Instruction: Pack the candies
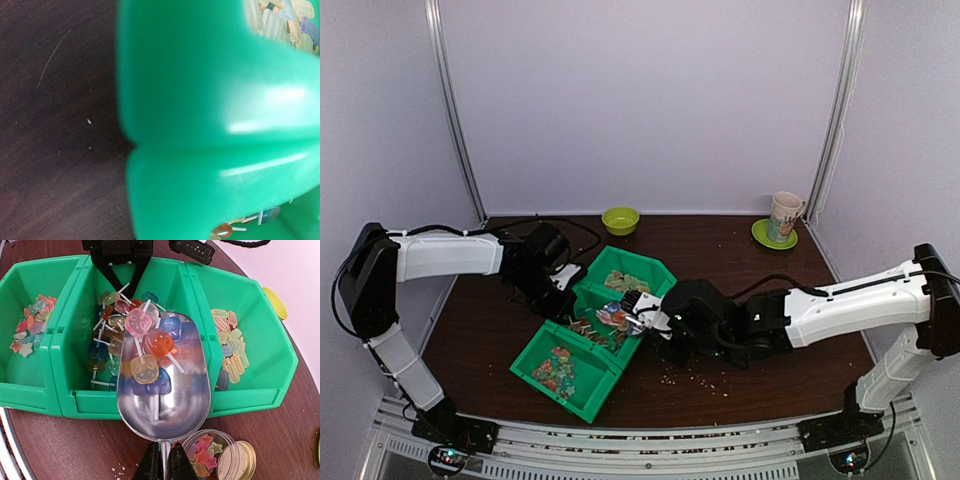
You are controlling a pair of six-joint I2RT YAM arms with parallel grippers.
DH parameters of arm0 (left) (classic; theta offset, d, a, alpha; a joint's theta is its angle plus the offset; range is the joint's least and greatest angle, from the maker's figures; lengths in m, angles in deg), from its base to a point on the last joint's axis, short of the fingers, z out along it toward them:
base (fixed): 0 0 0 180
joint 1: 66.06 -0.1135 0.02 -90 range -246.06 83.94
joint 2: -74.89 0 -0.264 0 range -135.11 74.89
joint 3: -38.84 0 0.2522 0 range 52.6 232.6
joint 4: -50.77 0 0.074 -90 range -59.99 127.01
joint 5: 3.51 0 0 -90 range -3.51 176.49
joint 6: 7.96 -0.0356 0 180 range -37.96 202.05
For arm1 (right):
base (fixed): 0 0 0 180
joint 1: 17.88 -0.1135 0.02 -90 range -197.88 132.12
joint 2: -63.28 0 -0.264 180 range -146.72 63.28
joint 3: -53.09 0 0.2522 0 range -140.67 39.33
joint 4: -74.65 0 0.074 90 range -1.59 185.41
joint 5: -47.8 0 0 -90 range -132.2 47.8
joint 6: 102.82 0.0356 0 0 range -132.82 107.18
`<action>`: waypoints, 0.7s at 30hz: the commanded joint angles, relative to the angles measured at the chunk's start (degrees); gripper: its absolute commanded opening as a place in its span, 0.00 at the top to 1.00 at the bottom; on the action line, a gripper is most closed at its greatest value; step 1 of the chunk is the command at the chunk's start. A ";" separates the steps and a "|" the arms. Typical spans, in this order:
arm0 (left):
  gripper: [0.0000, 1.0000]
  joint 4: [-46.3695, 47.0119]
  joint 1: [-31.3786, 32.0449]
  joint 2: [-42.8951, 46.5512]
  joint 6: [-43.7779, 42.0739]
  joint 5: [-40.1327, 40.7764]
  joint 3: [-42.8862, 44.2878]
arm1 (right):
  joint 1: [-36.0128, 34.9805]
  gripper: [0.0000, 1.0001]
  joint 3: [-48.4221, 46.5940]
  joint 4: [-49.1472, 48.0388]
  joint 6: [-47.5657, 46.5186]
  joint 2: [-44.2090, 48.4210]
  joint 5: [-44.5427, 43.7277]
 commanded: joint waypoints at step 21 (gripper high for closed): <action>1.00 1.95 -0.20 2.71 -0.07 -4.64 3.04 | 4.06 1.00 15.95 -10.70 7.17 18.91 -1.95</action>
